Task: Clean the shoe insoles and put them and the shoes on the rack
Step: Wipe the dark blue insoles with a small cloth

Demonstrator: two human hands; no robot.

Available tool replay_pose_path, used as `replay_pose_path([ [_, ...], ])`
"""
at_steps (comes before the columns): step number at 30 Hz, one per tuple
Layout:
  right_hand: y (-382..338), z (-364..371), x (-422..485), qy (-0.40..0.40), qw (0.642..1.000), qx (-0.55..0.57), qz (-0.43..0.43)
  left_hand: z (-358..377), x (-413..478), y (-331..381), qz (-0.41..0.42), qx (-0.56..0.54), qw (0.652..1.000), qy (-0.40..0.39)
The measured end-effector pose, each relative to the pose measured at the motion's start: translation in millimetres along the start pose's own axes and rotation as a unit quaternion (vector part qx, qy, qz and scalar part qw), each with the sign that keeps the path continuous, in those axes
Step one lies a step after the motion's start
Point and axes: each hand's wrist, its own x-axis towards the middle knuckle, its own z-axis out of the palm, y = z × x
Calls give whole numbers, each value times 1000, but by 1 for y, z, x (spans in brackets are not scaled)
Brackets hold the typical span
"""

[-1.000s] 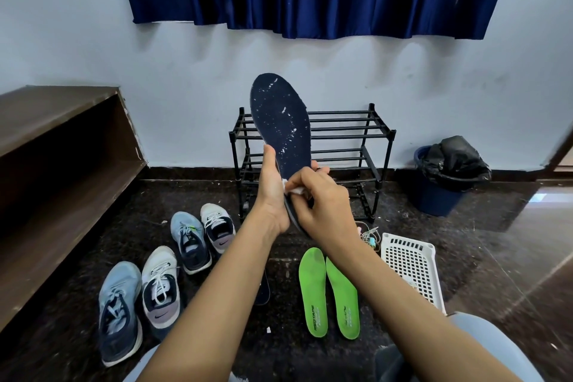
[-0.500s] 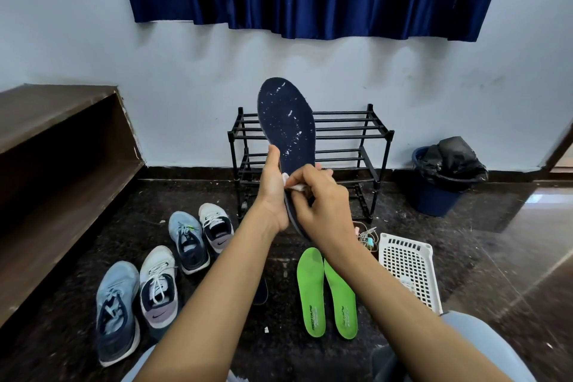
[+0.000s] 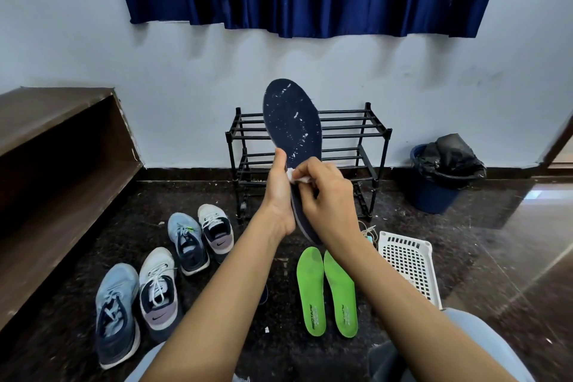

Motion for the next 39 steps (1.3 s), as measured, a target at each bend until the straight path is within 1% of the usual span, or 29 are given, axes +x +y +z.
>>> replay_pose_path([
  [4,-4,5,-9,-35,999,8,-22,-8,1,12,13,-27,999,-11],
  [7,-7,7,-12,-43,999,11,-32,-11,1,15,31,-56,998,-3],
  [11,-3,2,-5,-16,999,11,-32,-5,-3,9,43,-41,998,-1],
  [14,2,-2,3,3,1000,-9,-13,4,-6,2,40,-36,998,12],
  [18,5,-4,2,21,999,-22,13,9,-5,-3,36,-33,999,-5],
  [22,-1,-2,-7,-2,1000,-16,-11,3,-6,5,40,-25,999,-16],
  [26,-4,0,-10,-31,999,-27,-31,-2,-6,10,52,-39,998,3],
  [29,-3,0,-5,-33,998,-42,-40,0,-7,6,63,-27,998,10],
  [33,7,-5,7,-18,996,-87,-18,9,-8,-1,68,-47,997,4],
  [35,8,-5,7,-13,996,-84,-13,10,-7,-3,66,-39,997,-8],
  [39,5,-2,-1,-34,998,-42,-16,4,-7,6,59,-12,998,-8],
])
